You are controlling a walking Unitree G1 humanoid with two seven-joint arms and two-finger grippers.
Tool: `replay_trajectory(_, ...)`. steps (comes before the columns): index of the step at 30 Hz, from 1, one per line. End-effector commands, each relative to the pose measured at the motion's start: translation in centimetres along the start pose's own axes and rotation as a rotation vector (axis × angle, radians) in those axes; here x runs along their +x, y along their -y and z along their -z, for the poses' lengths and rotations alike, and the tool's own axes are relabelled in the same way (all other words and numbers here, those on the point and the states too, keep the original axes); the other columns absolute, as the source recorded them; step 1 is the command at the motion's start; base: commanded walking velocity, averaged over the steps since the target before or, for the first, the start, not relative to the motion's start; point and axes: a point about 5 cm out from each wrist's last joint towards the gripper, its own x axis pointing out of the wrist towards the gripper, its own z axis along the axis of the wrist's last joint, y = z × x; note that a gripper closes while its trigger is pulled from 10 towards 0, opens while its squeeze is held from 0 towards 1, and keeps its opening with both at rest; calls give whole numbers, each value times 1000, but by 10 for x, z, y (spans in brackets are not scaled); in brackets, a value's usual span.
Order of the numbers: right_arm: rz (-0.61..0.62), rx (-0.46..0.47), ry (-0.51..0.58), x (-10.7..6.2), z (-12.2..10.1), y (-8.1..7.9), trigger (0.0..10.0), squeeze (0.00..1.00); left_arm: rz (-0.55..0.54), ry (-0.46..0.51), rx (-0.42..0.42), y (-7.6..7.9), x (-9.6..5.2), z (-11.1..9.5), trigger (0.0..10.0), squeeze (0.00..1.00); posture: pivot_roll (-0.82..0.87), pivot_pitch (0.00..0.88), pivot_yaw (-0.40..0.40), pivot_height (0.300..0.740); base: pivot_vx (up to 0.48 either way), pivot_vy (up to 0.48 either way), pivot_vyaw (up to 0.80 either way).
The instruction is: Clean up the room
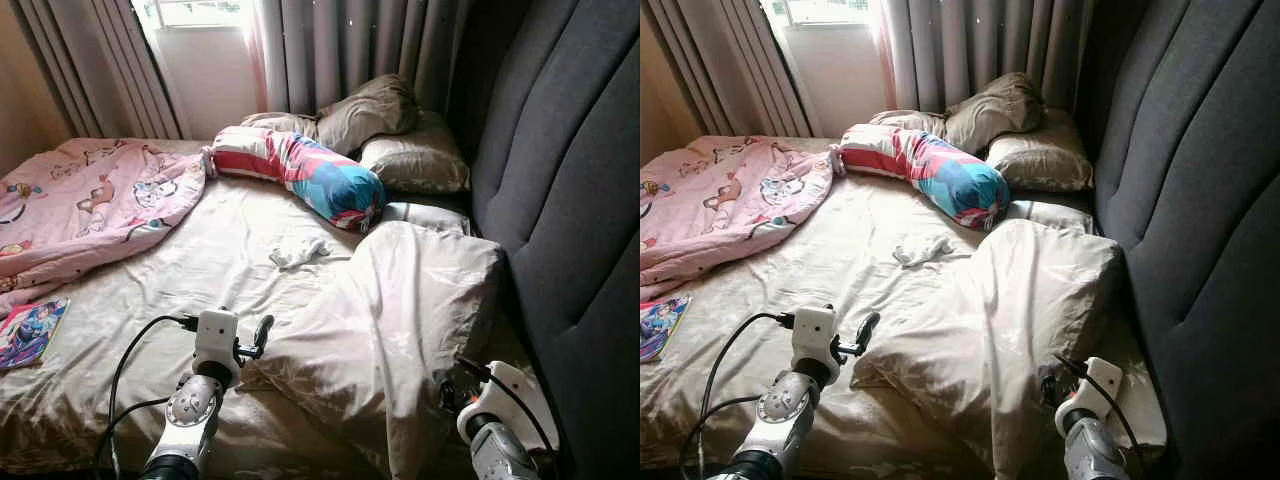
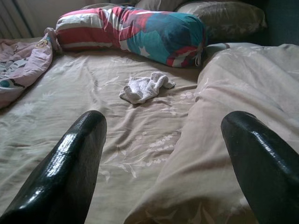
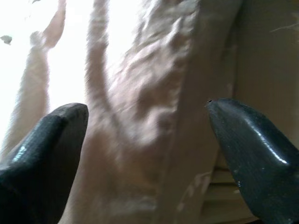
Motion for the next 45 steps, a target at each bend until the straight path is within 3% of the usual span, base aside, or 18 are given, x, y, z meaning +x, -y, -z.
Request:
replay_trajectory(1, -27, 13, -37, 1, 5, -5, 10000, 1000, 4, 17, 13, -2, 4, -7, 10000, 0, -16, 86, 19, 635, 0, 0, 0)
replay_trajectory(5, -27, -53, -81, 3, 5, -11, 10000, 1000, 10, 18, 17, -1, 4, -7, 10000, 0, -15, 87, 20, 635, 0, 0, 0)
replay_trajectory(6, -27, -58, -81, 4, 3, -13, 10000, 580, 12, 19, 18, -1, 4, -7, 10000, 0, -14, 88, 21, 635, 0, 0, 0)
replay_trajectory(7, -28, -51, -80, 6, 1, -16, 10000, 0, 14, 19, 19, -1, 4, -7, 10000, 0, -9, 90, 22, 635, 0, 0, 0)
replay_trajectory(26, 43, -45, -95, 18, -33, -28, 10000, 0, 46, 14, 48, -3, 2, -8, 10000, 0, 14, 107, 53, 635, 0, 0, 0)
replay_trajectory(28, 58, -80, -114, 18, -34, -28, 10000, 0, 45, 13, 49, -4, 3, -8, 10000, 0, 13, 108, 58, 635, 0, 0, 0)
replay_trajectory(45, 59, -20, -157, 22, -43, -41, 10000, 0, 51, 8, 72, -10, 5, -13, 10000, 0, 30, 133, 79, 635, 0, 0, 0)
